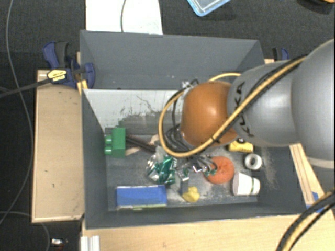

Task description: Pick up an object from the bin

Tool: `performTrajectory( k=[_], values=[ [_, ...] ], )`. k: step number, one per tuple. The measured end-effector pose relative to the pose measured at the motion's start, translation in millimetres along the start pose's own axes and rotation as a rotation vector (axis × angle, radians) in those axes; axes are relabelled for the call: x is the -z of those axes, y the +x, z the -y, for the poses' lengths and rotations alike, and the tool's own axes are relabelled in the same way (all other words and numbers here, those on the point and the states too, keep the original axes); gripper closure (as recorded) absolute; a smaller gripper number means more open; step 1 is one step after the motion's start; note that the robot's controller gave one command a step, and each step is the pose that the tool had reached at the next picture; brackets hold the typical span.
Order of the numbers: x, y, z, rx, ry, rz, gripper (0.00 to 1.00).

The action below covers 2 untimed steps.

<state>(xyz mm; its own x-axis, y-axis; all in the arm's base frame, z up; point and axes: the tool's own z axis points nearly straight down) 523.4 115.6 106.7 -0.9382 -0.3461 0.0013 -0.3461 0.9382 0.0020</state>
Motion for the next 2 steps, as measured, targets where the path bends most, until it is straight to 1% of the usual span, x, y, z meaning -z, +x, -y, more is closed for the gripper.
performTrajectory(
  k=[1, 2],
  values=[
    [-26.6, -2.0, 3.8, -0.106, 0.002, 0.049, 0.0],
    [-32.0, 4.3, 7.4, -0.081, 0.0, 0.031, 1.0]
  ],
)
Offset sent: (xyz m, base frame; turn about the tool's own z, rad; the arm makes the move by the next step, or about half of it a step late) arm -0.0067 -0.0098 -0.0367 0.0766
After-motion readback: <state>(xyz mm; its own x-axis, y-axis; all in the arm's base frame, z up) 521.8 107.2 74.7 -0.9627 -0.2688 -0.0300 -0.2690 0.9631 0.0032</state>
